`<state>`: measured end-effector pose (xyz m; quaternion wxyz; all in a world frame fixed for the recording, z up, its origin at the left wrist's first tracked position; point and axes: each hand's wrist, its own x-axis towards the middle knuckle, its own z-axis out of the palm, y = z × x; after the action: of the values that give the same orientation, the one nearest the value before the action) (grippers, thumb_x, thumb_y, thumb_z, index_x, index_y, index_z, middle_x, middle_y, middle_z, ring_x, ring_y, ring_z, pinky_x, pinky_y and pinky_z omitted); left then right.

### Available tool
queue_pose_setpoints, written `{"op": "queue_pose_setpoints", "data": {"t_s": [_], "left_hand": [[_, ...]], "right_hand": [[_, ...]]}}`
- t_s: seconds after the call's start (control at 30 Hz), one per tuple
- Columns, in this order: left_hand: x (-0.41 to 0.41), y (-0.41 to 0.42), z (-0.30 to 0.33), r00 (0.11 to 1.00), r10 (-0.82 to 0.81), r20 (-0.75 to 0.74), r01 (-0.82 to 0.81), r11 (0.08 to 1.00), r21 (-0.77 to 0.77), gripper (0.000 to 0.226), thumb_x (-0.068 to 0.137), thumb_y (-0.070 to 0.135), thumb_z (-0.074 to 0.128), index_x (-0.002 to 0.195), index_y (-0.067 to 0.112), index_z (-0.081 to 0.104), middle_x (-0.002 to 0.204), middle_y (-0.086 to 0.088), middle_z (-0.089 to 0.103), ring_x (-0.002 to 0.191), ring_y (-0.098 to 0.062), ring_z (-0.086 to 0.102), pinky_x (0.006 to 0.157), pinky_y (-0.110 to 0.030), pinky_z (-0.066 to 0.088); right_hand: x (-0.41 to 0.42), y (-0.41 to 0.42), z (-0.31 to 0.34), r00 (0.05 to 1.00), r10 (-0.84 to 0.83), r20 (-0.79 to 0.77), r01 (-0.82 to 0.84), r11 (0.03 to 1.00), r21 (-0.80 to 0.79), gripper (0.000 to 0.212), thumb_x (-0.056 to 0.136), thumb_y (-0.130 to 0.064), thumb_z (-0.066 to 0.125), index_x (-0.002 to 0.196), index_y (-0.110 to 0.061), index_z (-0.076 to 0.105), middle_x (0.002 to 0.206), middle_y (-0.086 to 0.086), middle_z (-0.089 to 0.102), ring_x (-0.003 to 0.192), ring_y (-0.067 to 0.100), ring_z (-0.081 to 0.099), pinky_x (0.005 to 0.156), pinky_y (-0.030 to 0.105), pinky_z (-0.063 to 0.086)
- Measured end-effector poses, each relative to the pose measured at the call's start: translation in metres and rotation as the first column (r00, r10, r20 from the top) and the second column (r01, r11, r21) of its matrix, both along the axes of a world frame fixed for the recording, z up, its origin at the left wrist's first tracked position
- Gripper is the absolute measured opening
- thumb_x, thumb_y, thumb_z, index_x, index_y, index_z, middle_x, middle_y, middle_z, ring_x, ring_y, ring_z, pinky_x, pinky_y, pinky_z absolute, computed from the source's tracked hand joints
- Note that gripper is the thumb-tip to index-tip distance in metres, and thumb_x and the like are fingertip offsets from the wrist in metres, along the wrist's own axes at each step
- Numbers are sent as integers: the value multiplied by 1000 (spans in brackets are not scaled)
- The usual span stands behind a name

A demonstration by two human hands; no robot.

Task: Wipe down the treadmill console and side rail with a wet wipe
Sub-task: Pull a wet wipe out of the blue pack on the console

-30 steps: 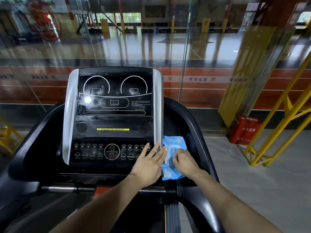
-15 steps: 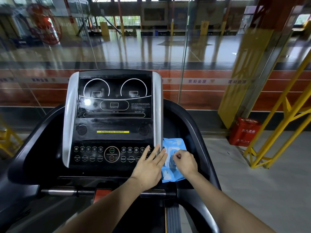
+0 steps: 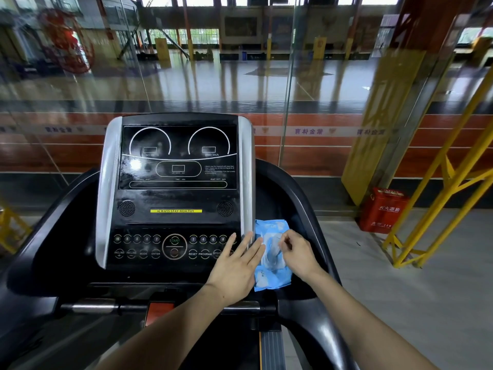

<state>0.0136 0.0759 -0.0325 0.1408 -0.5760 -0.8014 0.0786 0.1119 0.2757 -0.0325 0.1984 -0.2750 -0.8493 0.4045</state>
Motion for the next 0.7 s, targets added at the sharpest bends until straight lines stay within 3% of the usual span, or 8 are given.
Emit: {"op": "queue_pose_setpoints", "data": {"t_s": [0.2, 0.33, 0.43, 0.5, 0.63, 0.7], "left_hand": [[6, 4, 5, 1000, 20, 12, -20, 1000, -11, 78, 102, 41, 39, 165, 12, 3, 175, -7, 0, 160, -35, -13, 126, -62, -6], [7, 3, 7, 999, 32, 12, -31, 999, -23, 79, 103, 42, 37, 165, 13, -2, 175, -6, -2, 159, -34, -17, 126, -62, -8], [7, 1, 8, 999, 36, 25, -36, 999, -17, 78, 103, 40, 37, 165, 13, -4, 175, -6, -2, 159, -33, -17, 126, -60, -11], [9, -1, 10, 999, 39, 29, -39, 999, -22, 76, 104, 39, 34, 165, 14, -5, 175, -6, -5, 159, -32, -19, 126, -60, -12], [9, -2, 10, 998, 54, 41, -53, 998, -28, 76, 105, 38, 32, 165, 12, -6, 175, -6, -10, 157, -33, -24, 126, -60, -11], [8, -3, 10, 997, 62, 51, -60, 997, -37, 75, 105, 37, 32, 165, 12, -7, 174, -5, -11, 156, -33, -26, 126, -60, -10]], "right_hand": [[12, -6, 29, 979, 37, -201, -44, 999, -31, 21, 103, -8, 57, 84, -17, 56, 79, -3, 61, 69, 3, 53, 67, 16, 44], [17, -8, 55, 922, 12, -388, -58, 993, -106, 15, 105, -12, 57, 91, -17, 58, 106, -6, 70, 100, 9, 67, 85, 21, 52], [22, -7, 68, 882, -14, -471, -95, 974, -207, 15, 109, -11, 51, 94, -15, 52, 115, -2, 75, 109, 16, 69, 92, 31, 54], [27, -8, 75, 860, -8, -511, -112, 973, -204, 15, 111, -13, 46, 97, -17, 48, 111, 4, 76, 107, 24, 70, 92, 38, 53], [33, -13, 100, 801, -22, -599, -132, 968, -212, 13, 113, -15, 42, 100, -16, 45, 94, 17, 71, 93, 29, 71, 87, 31, 55], [34, -13, 110, 802, -18, -597, -130, 970, -204, 14, 113, -17, 42, 99, -18, 44, 85, 18, 63, 79, 35, 66, 78, 36, 56]]}}
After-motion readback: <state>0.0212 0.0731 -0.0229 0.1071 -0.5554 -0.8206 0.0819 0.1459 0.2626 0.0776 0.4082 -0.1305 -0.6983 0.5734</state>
